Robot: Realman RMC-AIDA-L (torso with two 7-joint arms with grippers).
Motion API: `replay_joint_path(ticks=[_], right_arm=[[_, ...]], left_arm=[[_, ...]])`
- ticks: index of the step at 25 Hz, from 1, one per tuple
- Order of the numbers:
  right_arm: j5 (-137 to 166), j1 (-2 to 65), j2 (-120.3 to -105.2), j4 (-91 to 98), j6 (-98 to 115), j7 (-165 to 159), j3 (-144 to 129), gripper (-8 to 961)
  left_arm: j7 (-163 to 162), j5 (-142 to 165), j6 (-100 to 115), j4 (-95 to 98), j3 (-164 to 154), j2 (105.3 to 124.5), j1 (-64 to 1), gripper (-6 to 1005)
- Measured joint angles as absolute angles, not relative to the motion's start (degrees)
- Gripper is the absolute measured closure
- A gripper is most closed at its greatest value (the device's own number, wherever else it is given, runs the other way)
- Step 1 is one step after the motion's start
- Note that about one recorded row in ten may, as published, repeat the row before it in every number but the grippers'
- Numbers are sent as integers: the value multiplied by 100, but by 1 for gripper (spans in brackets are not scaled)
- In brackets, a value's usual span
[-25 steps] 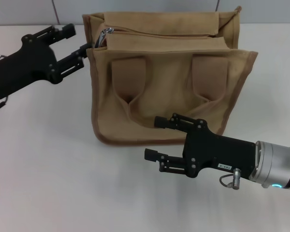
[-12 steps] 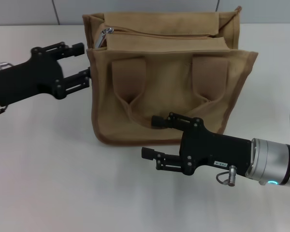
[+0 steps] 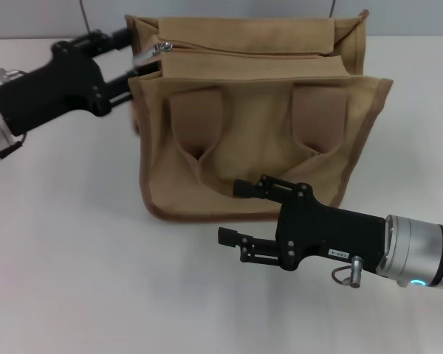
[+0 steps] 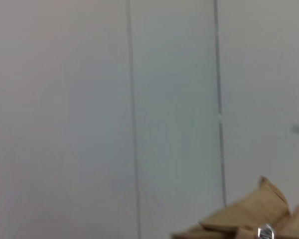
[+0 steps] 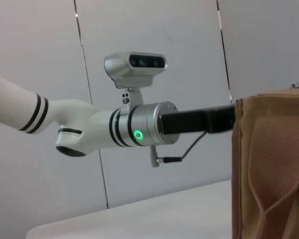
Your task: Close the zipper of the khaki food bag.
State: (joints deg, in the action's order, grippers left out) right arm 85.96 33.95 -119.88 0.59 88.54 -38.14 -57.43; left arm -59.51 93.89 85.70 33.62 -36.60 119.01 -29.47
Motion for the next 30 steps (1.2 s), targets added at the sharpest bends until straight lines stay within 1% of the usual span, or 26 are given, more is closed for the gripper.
replay_joint_path(ticks=[22,26,30], right_arm=[[8587,3413,-11988,93,8705,-3805,-5668,249],[8587,3407,-11988,92,8738,-3805,-5668,250],[8587,3403,-11988,97,8760,-3805,-5669,252]], left_arm=[[-5599,8836,8640,3074,-3950,11885,-2814,387],[-5597,8821,8637,3068,-3955,11884,-2822,637],[-5596,8809,8636,3064,-3923,11897,-2824,794]])
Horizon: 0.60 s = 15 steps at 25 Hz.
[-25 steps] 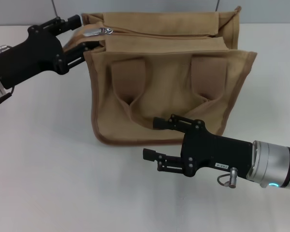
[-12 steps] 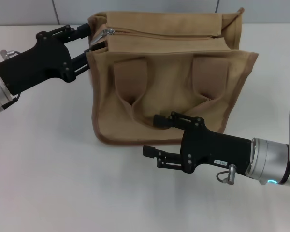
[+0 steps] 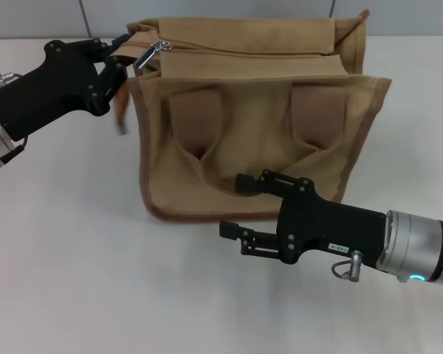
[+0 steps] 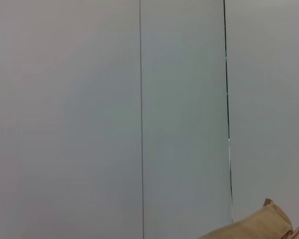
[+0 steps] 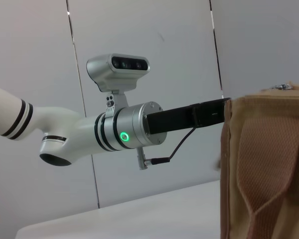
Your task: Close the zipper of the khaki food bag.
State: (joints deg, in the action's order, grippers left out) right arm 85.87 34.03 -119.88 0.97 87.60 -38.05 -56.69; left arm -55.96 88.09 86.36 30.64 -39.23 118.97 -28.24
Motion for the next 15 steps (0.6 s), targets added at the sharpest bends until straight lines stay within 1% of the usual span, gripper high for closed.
replay_joint_path(ticks=[6,12,15], right_arm=[[8587,3396,-11988,75,8970,-3819,-5507,254],[8587,3158,-11969,115,10181,-3888,-4957,256],[8587,3116,-11966,117,10368,-3896,-4706,257]], left_arm=[[-5594,8662,8696,2954,-3955,11908,-2843,972],[-5634,8226,9116,2776,-3964,11909,-2880,971],[-5827,8156,9236,2767,-3964,11909,-2933,971]])
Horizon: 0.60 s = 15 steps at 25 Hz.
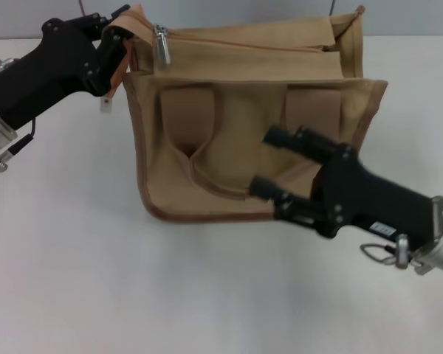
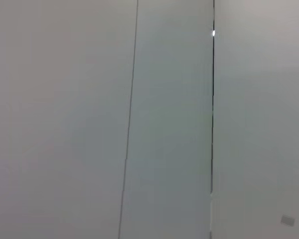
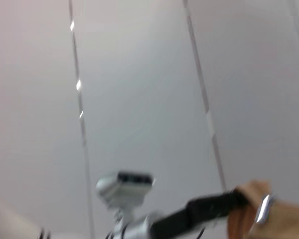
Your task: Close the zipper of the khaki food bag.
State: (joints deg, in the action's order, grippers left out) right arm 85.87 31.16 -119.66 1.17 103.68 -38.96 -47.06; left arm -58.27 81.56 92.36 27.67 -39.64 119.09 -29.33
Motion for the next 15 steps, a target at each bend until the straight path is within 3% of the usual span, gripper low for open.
replay_joint_path(ticks=[15], right_arm=[[8587,3866,-11965,546,9958,-6461,-3699,262]], left_arm=[[-6370,7971,9269,2472,-4250,11918,-3503,968]])
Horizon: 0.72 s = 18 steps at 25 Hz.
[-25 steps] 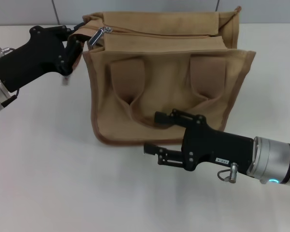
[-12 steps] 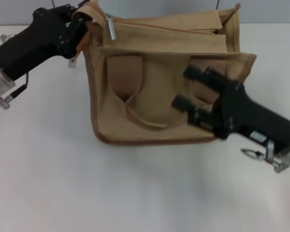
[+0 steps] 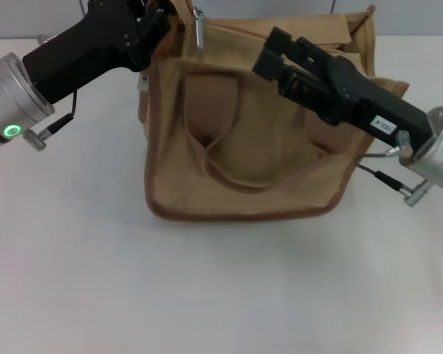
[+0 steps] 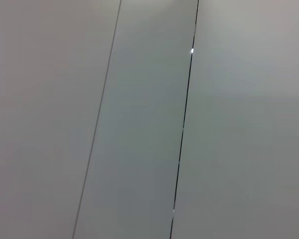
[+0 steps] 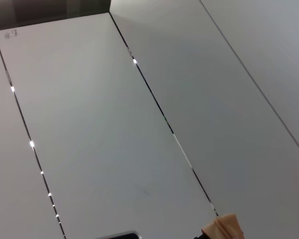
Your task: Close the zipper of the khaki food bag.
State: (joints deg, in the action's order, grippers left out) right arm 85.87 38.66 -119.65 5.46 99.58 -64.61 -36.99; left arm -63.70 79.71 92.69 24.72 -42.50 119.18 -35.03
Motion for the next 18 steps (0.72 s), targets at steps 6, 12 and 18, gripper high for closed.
replay_joint_path(ticks=[6,12,18], right_arm=[[8632,4203,-11976,507,9821,-6741,-3760,264],[8609,4390,-11987,432,9495,-7045,-3705,323],[8604,4498,-11988,430,9385,-7190,-3730,419]], left_arm=[[-6421,7948,9302,2427,-4262,11918,-3597,967],[-6450,7854,9392,2355,-4264,11918,-3681,966],[-6448,7835,9436,2307,-4265,11918,-3750,965]])
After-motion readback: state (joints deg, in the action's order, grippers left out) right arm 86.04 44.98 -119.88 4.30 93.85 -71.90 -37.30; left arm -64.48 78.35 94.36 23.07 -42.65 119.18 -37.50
